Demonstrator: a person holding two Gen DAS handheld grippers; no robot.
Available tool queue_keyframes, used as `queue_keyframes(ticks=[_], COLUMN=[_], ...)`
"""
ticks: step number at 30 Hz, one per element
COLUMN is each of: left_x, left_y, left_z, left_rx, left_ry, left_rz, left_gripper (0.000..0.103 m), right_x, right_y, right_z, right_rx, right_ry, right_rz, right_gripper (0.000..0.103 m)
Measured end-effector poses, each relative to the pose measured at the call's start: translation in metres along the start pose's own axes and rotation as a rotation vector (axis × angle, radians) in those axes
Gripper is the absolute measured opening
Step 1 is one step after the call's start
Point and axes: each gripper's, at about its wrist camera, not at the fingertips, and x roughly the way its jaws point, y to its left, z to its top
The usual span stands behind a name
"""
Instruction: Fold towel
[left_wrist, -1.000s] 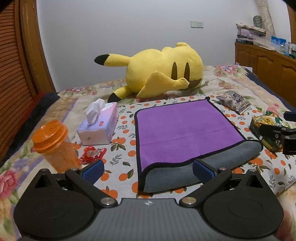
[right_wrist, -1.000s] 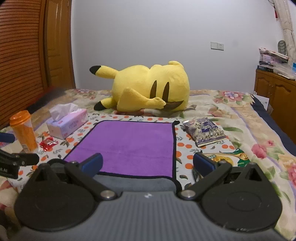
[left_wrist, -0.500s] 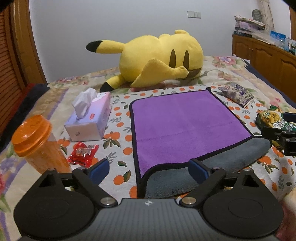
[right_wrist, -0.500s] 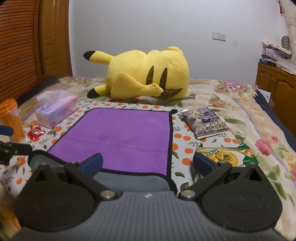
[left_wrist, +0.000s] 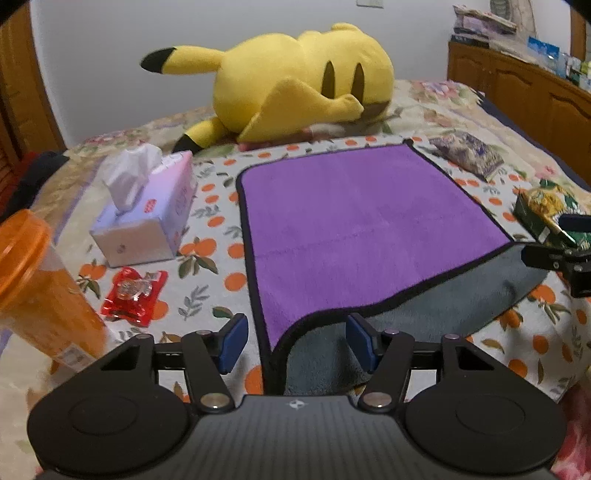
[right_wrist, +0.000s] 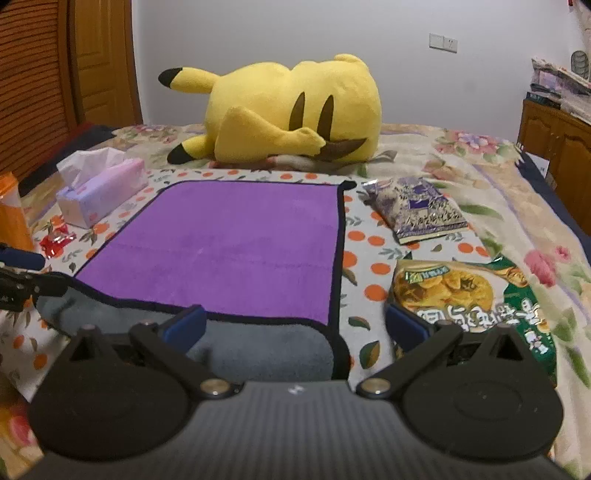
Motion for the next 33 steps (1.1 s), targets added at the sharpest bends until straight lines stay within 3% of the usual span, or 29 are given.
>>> queue_keyframes(ticks=[8,10,11,13,19,25,29,33], left_x=[0.009,0.012,0.013,0.014,0.015,0.015,0.015,0.014], left_y=[0.007,0.007,0.007,0.008,0.005,0.004,0.004,0.004], left_z=[-0.005,-0.007,-0.007,-0.008,-0.010,-0.011,-0.011,-0.010], left_rx=[-0.038,-0.046,-0.058,-0.083,-0.073,-0.062,-0.063,-0.056], left_ry=[0.035,0.051,0.060,0.072,0.079,0.075,0.068,0.059], left_rz=[-0.030,-0.041,-0.052,-0.074,-0.073,-0.067,-0.065,-0.064], left_gripper=[0.050,0.044,0.042,0.036,0.036,0.036,0.034,0.027], right_x=[0.012,0.014,0.015,0.017,0.019,0.018,0.021,0.022], right_y=[-0.003,-0.003,-0.003,-0.004,-0.006,-0.012,-0.018,-0.024], right_z=[-0.004,-0.005,-0.005,-0.006,-0.007,-0.004,-0.004,-0.002], right_rx=[0.007,0.009,0.010,0.016,0.028,0.045,0.058,0.067], right_ry=[0.050,0.061,0.066,0.084,0.101,0.103,0.118,0.132], right_rz=[0.025,0.034,0.041,0.060,0.088,0.107,0.104,0.102], right_gripper=[0.102,0.098,0.091,0.088,0.084,0.072,0.058,0.045])
